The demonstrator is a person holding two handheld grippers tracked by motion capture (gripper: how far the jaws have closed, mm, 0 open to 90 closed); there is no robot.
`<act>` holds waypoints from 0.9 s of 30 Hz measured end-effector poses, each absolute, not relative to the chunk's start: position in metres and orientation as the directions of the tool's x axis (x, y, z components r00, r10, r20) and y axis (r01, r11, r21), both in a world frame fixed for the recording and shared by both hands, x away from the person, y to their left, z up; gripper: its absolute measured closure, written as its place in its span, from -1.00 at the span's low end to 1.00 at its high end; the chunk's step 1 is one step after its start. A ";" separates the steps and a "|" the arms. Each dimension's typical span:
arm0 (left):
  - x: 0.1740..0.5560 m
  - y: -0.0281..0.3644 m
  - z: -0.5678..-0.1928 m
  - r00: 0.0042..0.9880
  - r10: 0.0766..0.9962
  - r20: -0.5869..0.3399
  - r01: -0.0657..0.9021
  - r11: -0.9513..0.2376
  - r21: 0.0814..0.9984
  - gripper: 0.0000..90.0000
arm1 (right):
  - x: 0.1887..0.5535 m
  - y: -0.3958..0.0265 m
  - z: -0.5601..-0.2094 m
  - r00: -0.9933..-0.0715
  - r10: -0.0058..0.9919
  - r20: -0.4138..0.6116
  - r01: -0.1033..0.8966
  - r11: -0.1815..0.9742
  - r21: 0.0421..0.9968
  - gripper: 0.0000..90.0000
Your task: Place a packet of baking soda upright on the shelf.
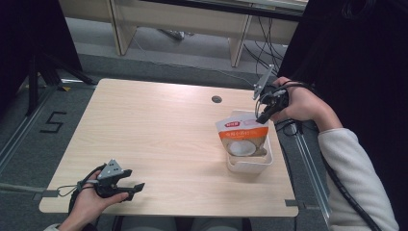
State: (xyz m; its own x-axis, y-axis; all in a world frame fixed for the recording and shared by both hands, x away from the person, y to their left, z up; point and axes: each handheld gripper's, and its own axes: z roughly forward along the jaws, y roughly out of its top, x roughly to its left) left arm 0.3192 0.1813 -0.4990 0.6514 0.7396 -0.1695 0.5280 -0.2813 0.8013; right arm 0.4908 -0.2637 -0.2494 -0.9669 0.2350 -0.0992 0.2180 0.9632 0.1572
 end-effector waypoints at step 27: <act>0.320 0.182 -0.499 0.661 0.734 -0.155 0.517 -0.296 0.803 -0.38 | 0.491 -0.279 -0.255 -0.964 0.248 -0.100 0.237 0.965 0.112 1.00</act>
